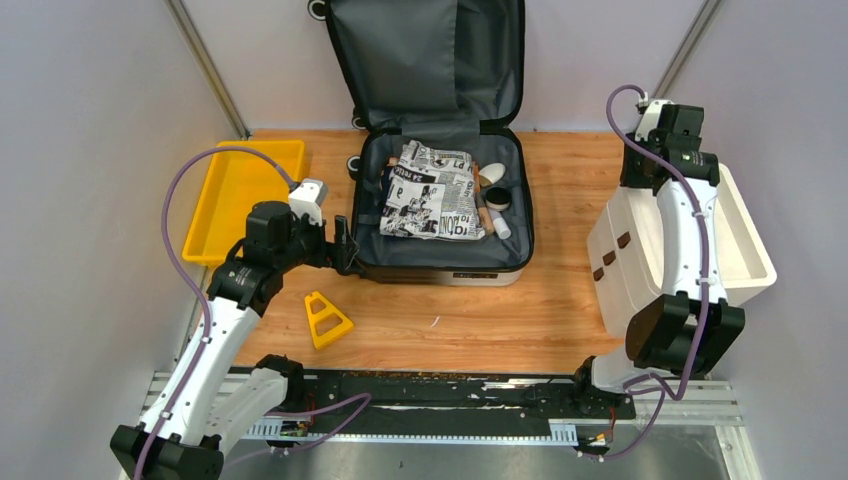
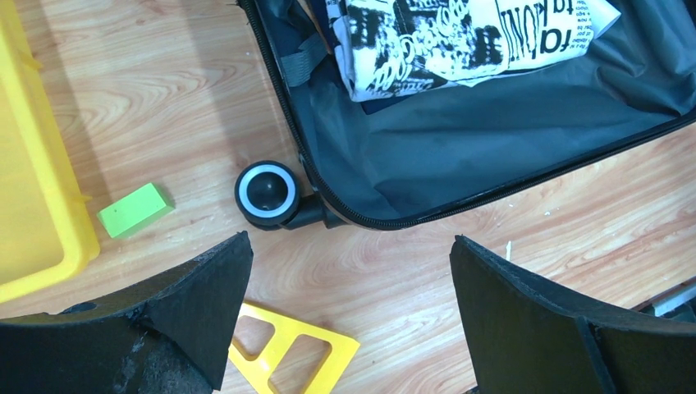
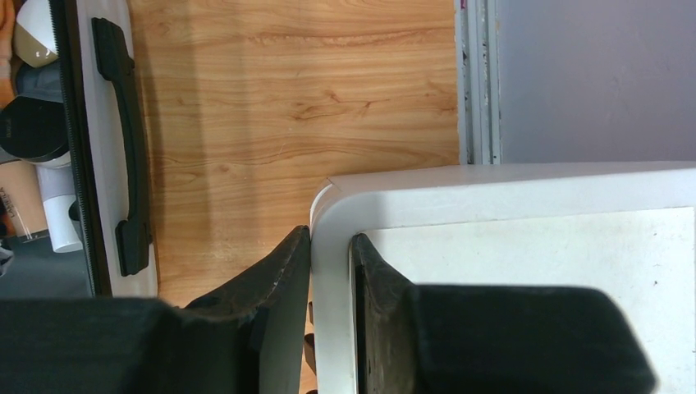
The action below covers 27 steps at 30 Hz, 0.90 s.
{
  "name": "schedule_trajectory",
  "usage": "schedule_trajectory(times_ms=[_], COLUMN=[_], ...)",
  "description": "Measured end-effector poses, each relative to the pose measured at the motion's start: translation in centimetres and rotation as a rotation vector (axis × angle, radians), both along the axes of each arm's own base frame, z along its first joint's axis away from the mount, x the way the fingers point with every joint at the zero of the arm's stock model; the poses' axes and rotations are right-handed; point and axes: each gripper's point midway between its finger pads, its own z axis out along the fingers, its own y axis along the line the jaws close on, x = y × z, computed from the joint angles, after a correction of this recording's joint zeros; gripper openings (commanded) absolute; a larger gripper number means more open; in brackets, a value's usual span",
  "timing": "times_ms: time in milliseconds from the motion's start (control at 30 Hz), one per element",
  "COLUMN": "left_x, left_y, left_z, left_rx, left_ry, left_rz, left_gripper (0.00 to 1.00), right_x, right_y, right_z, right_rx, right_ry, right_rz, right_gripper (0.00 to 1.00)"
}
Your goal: Open, take out, and arrange the luggage
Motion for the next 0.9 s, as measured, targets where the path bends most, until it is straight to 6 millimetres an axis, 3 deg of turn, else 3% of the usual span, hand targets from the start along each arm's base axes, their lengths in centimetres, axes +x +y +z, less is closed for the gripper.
schedule_trajectory(times_ms=[900], left_x=[0.2], left_y=[1.1], left_z=[-0.4], left_rx=[0.047], left_ry=[-0.001], left_rz=[0.046], left_gripper=[1.0], right_x=[1.5], right_y=[4.9], right_z=[0.3], right_rx=[0.088], right_ry=[-0.044], right_rz=[0.203], right_gripper=[0.1])
